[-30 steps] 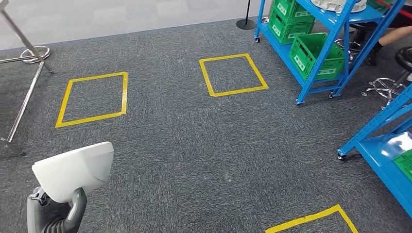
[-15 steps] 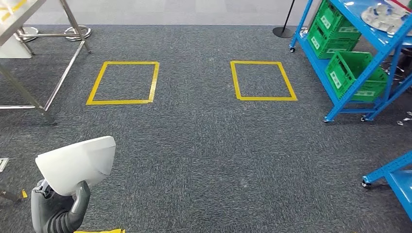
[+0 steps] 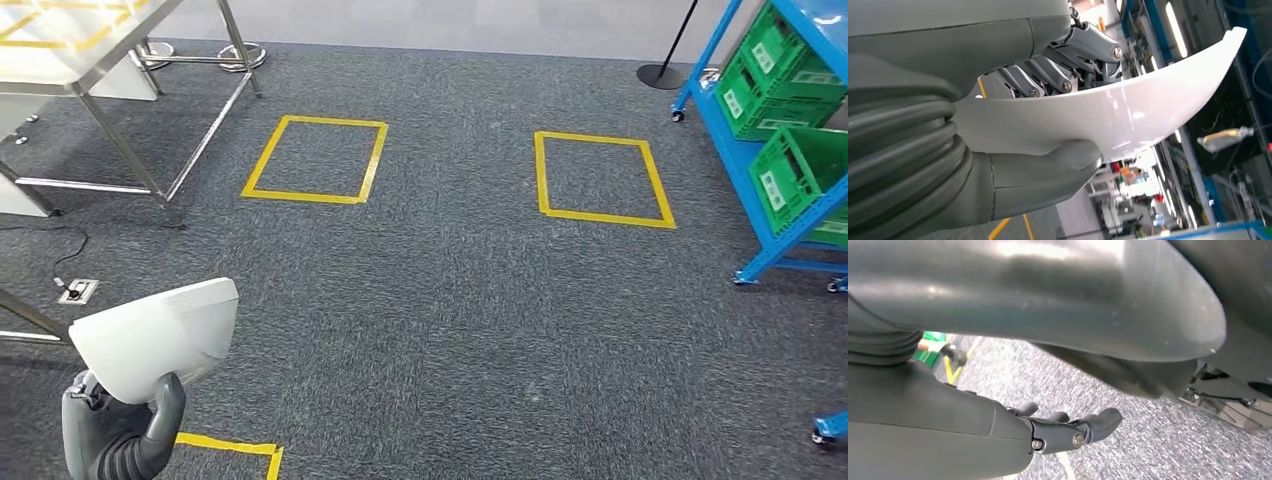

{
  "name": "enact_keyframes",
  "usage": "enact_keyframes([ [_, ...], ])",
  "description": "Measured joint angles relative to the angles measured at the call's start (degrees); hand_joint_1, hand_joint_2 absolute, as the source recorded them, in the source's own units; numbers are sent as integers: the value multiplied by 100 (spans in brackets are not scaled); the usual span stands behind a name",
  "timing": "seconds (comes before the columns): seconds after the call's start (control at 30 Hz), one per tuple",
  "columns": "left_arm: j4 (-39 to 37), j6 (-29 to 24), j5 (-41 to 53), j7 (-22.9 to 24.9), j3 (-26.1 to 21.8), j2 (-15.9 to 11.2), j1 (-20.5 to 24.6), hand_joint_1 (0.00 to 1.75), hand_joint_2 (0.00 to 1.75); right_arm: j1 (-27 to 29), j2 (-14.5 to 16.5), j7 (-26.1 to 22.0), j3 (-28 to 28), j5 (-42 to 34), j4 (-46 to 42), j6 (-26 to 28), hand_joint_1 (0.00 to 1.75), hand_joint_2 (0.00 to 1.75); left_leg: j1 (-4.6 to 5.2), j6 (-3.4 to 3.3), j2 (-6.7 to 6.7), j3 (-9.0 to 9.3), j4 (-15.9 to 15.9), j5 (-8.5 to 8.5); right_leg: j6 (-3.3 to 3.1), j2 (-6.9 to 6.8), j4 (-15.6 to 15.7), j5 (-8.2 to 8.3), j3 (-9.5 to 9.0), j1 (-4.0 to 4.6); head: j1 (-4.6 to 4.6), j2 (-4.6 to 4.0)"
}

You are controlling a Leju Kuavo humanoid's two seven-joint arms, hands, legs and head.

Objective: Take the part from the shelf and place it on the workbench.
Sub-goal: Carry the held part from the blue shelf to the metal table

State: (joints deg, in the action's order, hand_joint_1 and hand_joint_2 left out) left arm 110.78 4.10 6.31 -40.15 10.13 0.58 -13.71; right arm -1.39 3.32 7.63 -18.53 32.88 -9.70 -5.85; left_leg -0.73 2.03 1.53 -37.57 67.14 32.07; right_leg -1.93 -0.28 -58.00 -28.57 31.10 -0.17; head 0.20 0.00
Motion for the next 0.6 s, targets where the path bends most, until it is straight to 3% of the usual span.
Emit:
enact_keyframes([
  [0.07, 24, 7, -45, 0, 10, 1, -26, 175, 175, 20, 8, 9, 0, 2, 0, 3, 0, 0, -7, 35, -78, -252, 571, 289, -12, -120, -2, -7, 5, 6, -1, 0],
  [0.1, 31, 9, -57, 0, 14, 1, -35, 175, 175, 24, 9, 14, 0, 3, 0, 4, 0, 0, -8, 43, -83, -309, 700, 341, -14, -149, -3, -9, 7, 7, 0, 0],
  [0.23, 56, 9, -64, 0, 20, 0, -58, 175, 175, 27, 17, 52, 0, 10, 0, 2, 0, 0, -11, 60, -100, -311, 742, 286, -9, -242, -4, -12, 9, 7, -2, 0],
  [0.3, 165, -37, -59, -1, 28, -3, -103, 175, 175, 27, 40, 107, 0, 42, 0, 8, 0, 0, -10, 31, -374, 126, -45, -75, 51, -426, -35, -54, -15, 32, -1, 0],
  [0.37, 325, -93, -49, -5, 38, -7, -160, 175, 175, 22, 59, 140, 0, 71, 0, 21, 0, 0, -2, -51, -567, 519, -786, -370, 134, -583, -65, -97, -56, 60, 8, 0],
  [0.43, 449, -134, 5, -7, 51, -21, -201, 175, 175, 12, 62, 167, 0, 81, -1, 24, 0, 0, 3, -134, -435, 509, -788, -393, 202, -660, -64, -116, -85, 50, 13, 0],
  [0.5, 540, -187, 89, -9, 71, -39, -220, 175, 175, 8, 66, 203, 0, 88, -1, 8, 0, 0, -14, -206, -307, 514, -808, -424, 282, -465, -248, -270, -30, 17, 25, 0],
  [0.57, 580, -213, 117, -10, 83, -67, -225, 175, 175, 14, 72, 222, 0, 87, -1, -21, 0, 0, -28, -255, -180, 500, -817, -455, 330, -129, -874, -623, 245, -6, 43, 0],
  [0.6, 585, -218, 104, -9, 84, -91, -227, 175, 175, 18, 76, 219, 0, 87, 0, -38, 0, 0, -26, -269, -113, 486, -814, -466, 335, -46, -1277, -798, 438, -10, 46, 0],
])
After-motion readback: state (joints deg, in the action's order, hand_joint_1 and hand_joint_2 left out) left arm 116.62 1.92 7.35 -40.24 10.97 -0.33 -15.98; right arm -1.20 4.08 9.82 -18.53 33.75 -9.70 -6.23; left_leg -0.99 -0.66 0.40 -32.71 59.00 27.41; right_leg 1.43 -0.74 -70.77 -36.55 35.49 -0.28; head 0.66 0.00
